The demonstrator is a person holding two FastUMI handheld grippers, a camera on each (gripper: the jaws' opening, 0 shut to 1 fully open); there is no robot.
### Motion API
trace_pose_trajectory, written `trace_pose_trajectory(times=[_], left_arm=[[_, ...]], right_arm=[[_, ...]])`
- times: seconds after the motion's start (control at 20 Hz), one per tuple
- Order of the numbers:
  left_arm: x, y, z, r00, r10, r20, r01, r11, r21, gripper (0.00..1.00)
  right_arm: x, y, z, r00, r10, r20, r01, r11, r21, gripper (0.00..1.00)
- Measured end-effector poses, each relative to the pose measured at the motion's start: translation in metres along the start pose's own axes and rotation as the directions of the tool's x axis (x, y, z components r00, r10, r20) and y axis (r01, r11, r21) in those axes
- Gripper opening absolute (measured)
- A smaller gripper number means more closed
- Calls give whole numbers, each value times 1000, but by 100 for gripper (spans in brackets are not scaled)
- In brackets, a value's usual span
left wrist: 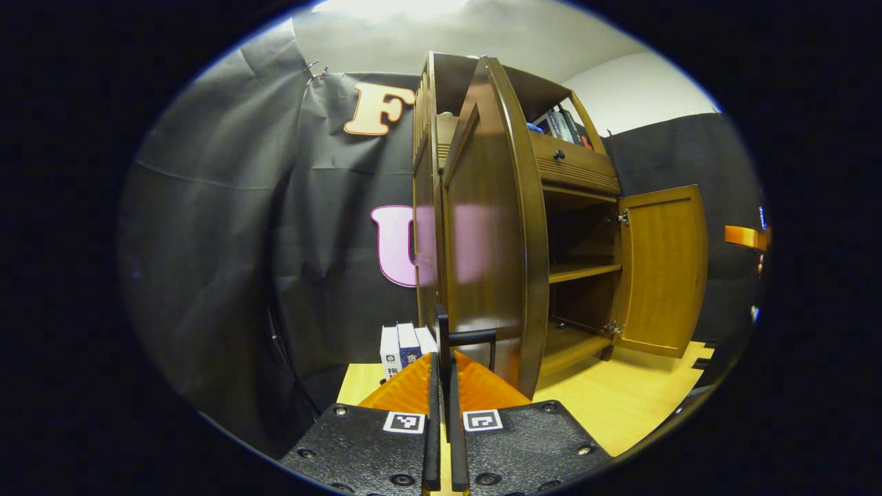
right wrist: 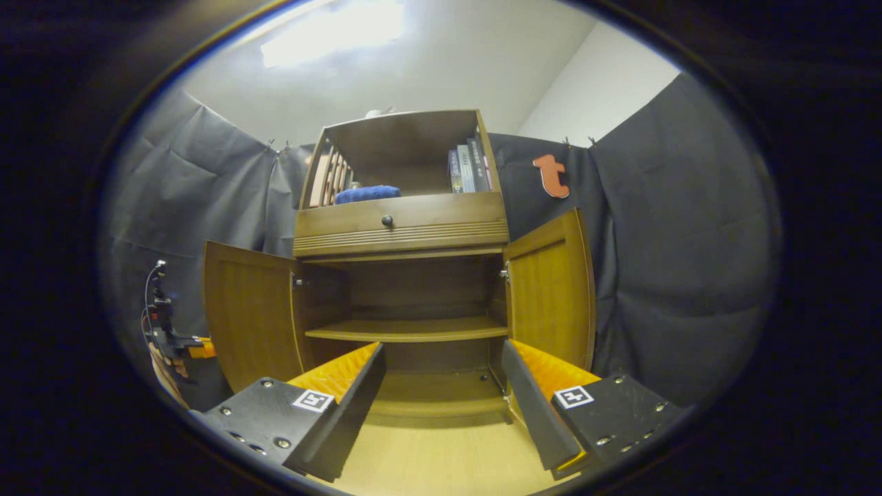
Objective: Open the right door of the double-door shoe cabinet with the right hand, and open the left door with the left hand.
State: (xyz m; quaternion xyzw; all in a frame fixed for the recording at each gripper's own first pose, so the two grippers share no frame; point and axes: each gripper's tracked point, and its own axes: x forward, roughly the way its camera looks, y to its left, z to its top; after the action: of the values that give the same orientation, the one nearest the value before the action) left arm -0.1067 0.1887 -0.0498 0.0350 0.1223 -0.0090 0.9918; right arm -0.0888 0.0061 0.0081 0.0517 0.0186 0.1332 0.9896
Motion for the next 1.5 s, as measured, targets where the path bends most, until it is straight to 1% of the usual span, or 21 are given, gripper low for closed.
trace_pose_trajectory(times=[0.1,0.2,0.25,0.3,0.35,0.4,0.5,0.65,0.7,0.75,0.8,0.9,0.95,1.1,1.15,1.2,1.25,1.3,1.4,1.45,1.5], left_arm=[[-6,-2,-1,1000,7,-11,-6,1000,15,10],[-14,0,3,1000,30,-1,-30,999,27,10],[-17,0,4,999,38,2,-38,999,25,22],[-19,1,5,999,49,0,-49,999,20,16],[-21,3,6,998,66,4,-66,998,16,23],[-25,3,8,997,81,4,-81,997,19,23],[-31,3,11,995,103,16,-103,995,18,28],[-47,11,22,983,182,37,-182,983,1,33],[-53,9,32,980,191,63,-191,982,-2,35],[-57,4,37,978,194,83,-194,981,-3,31],[-61,0,42,976,196,94,-197,980,2,35],[-68,-6,51,970,215,111,-217,976,5,36],[-74,-9,57,967,219,126,-222,975,8,38],[-87,-33,79,964,202,171,-206,979,8,42],[-87,-44,86,965,186,186,-191,982,8,48],[-87,-52,89,965,181,190,-185,983,6,50],[-86,-57,92,963,182,196,-186,983,2,52],[-87,-61,98,959,193,209,-195,981,-9,53],[-83,-69,110,950,208,234,-205,978,-35,61],[-83,-72,112,945,220,242,-213,976,-53,68],[-81,-77,115,940,231,250,-221,973,-67,76]], right_arm=[[-1,-2,-1,1000,0,-1,0,1000,6,98],[0,-3,-4,1000,-2,-3,2,1000,6,98],[0,-3,-7,1000,0,-10,0,1000,5,97],[1,-3,-10,1000,4,-15,-4,1000,6,97],[1,-2,-12,1000,8,-20,-8,1000,7,98],[2,-1,-15,1000,12,-24,-12,1000,7,100],[3,-2,-18,1000,13,-27,-13,1000,6,98],[4,-6,-25,999,17,-38,-16,1000,18,98],[5,-8,-26,999,17,-41,-16,1000,22,98],[5,-10,-26,999,16,-43,-14,1000,25,100],[6,-12,-26,999,14,-45,-13,1000,28,100],[3,-18,-23,999,3,-37,-2,999,34,100],[2,-23,-21,999,-4,-33,5,999,33,100],[-2,-36,-12,1000,-24,-18,25,999,28,100],[-4,-40,-9,999,-30,-13,31,999,27,100],[-5,-44,-7,999,-40,-7,41,999,26,97],[-6,-50,-6,999,-53,0,53,998,23,100],[-6,-58,-6,997,-71,4,71,997,21,100],[-8,-67,-11,996,-87,-1,87,996,28,100],[-8,-68,-12,996,-88,-6,88,996,33,97],[-8,-72,-13,996,-94,-10,94,995,37,98]])
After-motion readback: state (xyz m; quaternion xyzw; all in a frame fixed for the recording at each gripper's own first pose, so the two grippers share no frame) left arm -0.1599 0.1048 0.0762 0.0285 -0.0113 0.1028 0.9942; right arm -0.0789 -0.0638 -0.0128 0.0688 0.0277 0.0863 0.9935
